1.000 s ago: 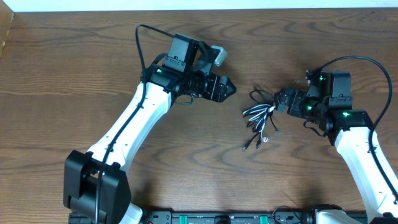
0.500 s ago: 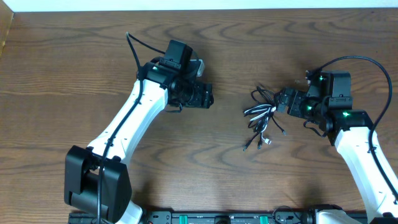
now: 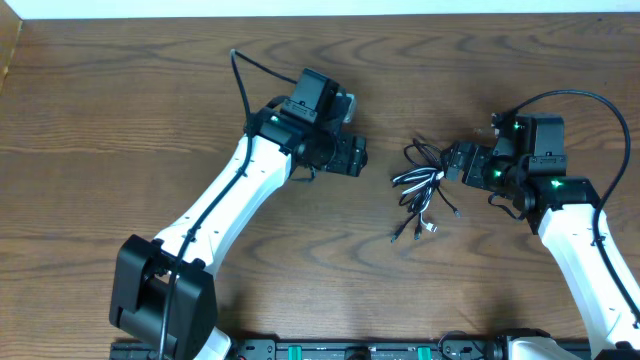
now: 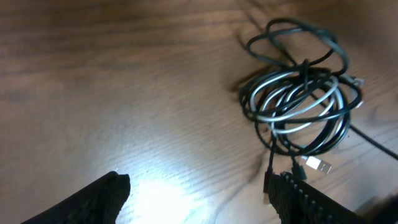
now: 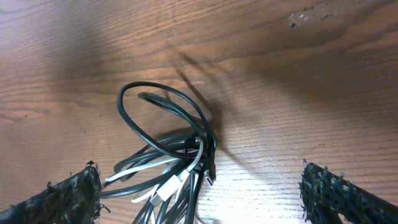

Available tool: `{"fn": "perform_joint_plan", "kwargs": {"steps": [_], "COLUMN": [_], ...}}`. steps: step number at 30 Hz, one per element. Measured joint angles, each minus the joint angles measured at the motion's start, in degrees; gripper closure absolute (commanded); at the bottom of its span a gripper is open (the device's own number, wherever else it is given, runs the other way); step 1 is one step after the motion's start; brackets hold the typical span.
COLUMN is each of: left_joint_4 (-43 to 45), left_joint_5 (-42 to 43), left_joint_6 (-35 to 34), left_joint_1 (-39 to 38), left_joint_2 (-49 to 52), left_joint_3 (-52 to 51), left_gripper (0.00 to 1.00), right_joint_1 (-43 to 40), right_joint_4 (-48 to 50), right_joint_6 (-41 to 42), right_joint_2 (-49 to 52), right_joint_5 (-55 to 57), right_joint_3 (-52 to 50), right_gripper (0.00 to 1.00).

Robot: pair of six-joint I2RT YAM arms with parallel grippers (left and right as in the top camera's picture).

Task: Untangle cables
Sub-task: 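Lower the left gripper and release the coil onto the table, then move the right gripper down toward the loose cable loops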

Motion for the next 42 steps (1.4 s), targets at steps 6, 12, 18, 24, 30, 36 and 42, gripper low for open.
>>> {"fn": "perform_joint_plan", "kwargs": {"steps": [6, 12, 18, 24, 30, 36, 42], "left_joint_4": [6.14, 9.33, 9.31, 4.26, -0.59, -2.12, -2.12], "left_joint_5": [-1.25, -1.46, -1.49, -1.46, -1.44, -1.44, -1.44], "left_joint_6": [-2.58, -3.69, -4.98, -5.6, -5.77, -5.79, -5.79], "left_joint_1": [-0.15, -0.24, -0.37, 0.63, 5.6, 8.5, 8.57], "left_joint_2": [0.0, 1.55, 4.81, 5.03, 5.03, 5.03, 5.03], "left_joint_3": [-0.66, -1.27, -1.6, -1.7, -1.75, -1.75, -1.75], "left_gripper": [0.23, 0.27, 0.28, 0.28, 0.29, 0.3, 0.3], "right_joint_1": [0.0, 0.0, 0.0, -0.04, -0.04, -0.28, 0.37], "right_joint_4": [0.0, 0.0, 0.0, 2.93, 3.19, -10.8, -14.43], "right_joint_6": [0.0, 0.0, 0.0, 5.38, 9.05, 15.91, 23.15], "right_joint_2": [0.0, 0.0, 0.0, 0.0, 0.0, 0.0, 0.0], "right_joint_5": [0.0, 0.0, 0.0, -3.96, -13.07, -7.63, -0.96], "right_joint_3": [0.0, 0.0, 0.0, -0.04, -0.07, -0.09, -0.11], "right_gripper": [0.01, 0.01, 0.01, 0.09, 0.99, 0.99, 0.99]}}
